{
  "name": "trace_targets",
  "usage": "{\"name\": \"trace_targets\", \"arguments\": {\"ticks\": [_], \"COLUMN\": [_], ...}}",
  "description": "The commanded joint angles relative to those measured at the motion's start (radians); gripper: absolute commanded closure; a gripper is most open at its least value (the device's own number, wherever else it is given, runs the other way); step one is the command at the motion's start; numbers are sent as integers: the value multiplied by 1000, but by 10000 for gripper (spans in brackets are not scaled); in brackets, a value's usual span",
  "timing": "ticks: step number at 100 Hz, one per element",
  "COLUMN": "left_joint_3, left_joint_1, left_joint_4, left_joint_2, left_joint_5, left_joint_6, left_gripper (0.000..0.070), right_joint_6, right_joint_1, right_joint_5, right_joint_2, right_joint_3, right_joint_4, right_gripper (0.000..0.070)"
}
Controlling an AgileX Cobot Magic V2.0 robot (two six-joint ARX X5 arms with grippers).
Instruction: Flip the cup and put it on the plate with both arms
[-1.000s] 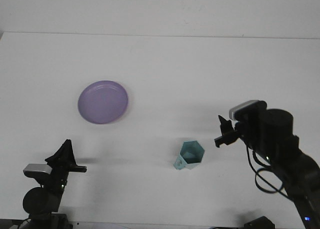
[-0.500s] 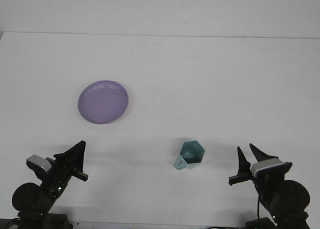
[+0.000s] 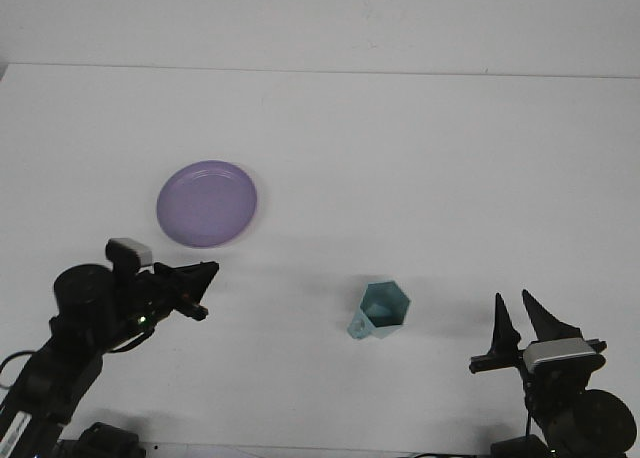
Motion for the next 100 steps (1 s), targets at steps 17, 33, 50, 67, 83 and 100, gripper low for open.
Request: {"name": "trace_targets", "arguments": {"ticks": [17,33,50,67,83,100], "left_joint_3": [197,362,562,733,827,871], "left_joint_1": [-162,-259,-357,-444,-507,-552], "left_joint_4": [-106,-222,-364,-474,-516,-517], "left_joint_2": [283,466,647,801,924,1020], "left_joint_5": [7,7,-21,-103,-130,-130], "left_joint_6": [57,65,91,112,112,106], "left_gripper": [437,263,266,269,277,276], "right_joint_6": [13,13,13,13,13,13], "right_joint_1": [2,2,2,2,2,2], "right_joint_5": [3,3,3,3,2,2], "right_joint_2": [2,2,2,2,2,2], "right_joint_3": [7,7,7,7,7,7], "right_joint_4": [8,8,9,10,10,12], "right_gripper": [449,449,449,449,449,449]}}
